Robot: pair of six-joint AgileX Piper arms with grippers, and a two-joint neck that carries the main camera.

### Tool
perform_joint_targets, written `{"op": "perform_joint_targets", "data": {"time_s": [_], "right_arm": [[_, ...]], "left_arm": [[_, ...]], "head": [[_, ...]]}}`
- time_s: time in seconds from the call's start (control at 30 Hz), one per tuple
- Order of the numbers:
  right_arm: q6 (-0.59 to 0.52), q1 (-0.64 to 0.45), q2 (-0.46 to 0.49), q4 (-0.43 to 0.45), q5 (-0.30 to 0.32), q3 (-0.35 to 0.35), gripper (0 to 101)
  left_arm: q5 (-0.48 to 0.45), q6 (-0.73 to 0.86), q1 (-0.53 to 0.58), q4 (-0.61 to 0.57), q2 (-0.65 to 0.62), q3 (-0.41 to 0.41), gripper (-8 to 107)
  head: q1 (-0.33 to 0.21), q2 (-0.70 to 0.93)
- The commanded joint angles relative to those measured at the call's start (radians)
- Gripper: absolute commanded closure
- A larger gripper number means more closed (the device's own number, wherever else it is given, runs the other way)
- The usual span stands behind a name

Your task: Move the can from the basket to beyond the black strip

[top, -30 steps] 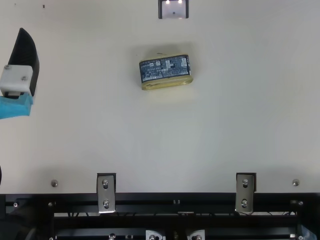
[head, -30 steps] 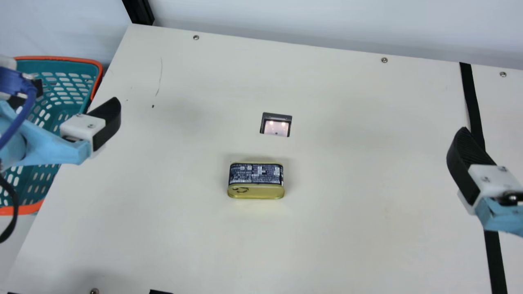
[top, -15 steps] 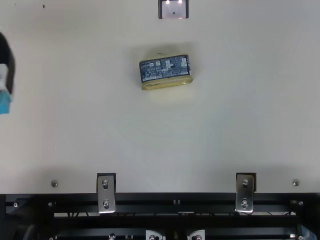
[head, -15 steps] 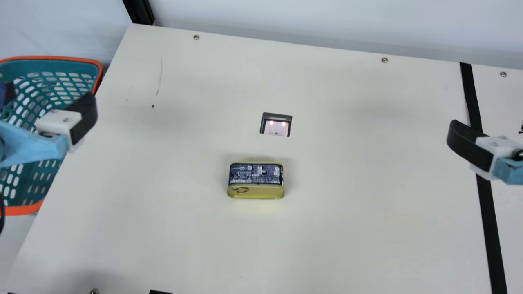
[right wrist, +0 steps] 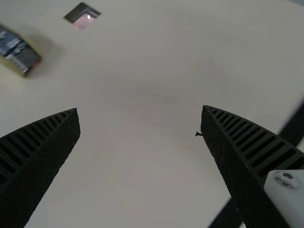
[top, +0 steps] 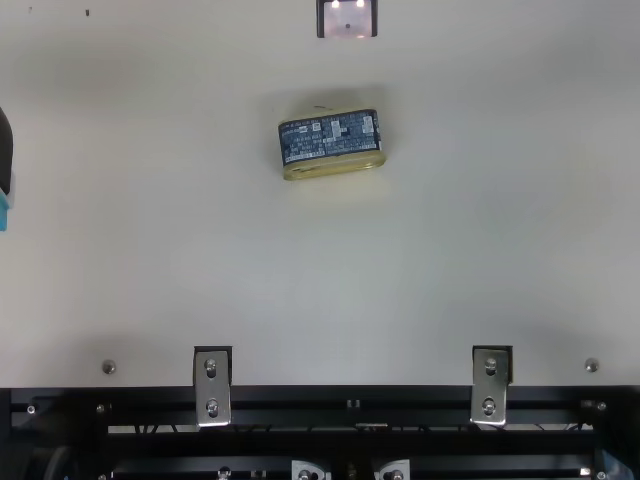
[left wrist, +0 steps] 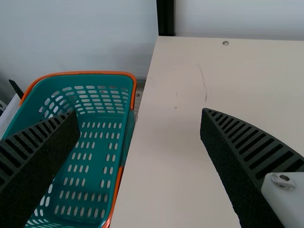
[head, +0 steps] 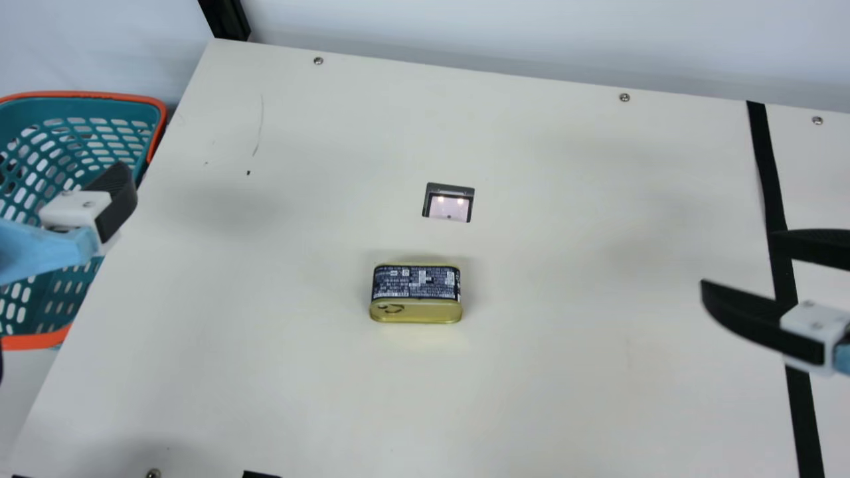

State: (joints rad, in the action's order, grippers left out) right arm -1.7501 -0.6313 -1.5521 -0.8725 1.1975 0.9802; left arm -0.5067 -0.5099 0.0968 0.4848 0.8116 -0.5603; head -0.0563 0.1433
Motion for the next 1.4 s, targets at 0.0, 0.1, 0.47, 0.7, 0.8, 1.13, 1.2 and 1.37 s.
{"op": "perform_joint_targets", "data": {"time_s": [0.0,0.1,0.47,0.7,0.8,1.13,1.2,1.37], "right_arm": [[-0.090,0.024,-0.016,-0.001,0.023,-0.014,0],[-0.127,0.061,-0.039,-0.006,0.023,-0.035,0],[-0.223,0.171,-0.125,-0.041,0.023,-0.061,0],[-0.291,0.218,-0.185,-0.069,0.023,-0.064,0],[-0.326,0.234,-0.211,-0.084,0.023,-0.068,0],[-0.344,0.350,-0.267,-0.161,0.023,-0.040,0],[-0.344,0.373,-0.276,-0.175,0.023,-0.033,0],[-0.344,0.417,-0.298,-0.187,0.023,-0.020,0]], "left_arm": [[0.000,0.000,0.000,0.000,0.000,0.000,9],[0.000,0.000,0.000,0.000,0.000,0.000,9],[0.000,0.000,0.000,0.000,0.000,0.000,9],[0.000,0.000,0.000,0.000,0.000,0.000,9],[0.000,0.000,0.000,0.000,0.000,0.000,9],[0.000,0.000,0.000,0.000,0.000,0.000,9],[0.000,0.000,0.000,0.000,0.000,0.000,9],[0.000,0.000,0.000,0.000,0.000,0.000,9]], "head": [[-0.003,0.000],[-0.003,0.000],[-0.003,0.000],[-0.003,0.000],[-0.003,0.000],[-0.003,0.000],[-0.003,0.000],[-0.003,0.000]]}}
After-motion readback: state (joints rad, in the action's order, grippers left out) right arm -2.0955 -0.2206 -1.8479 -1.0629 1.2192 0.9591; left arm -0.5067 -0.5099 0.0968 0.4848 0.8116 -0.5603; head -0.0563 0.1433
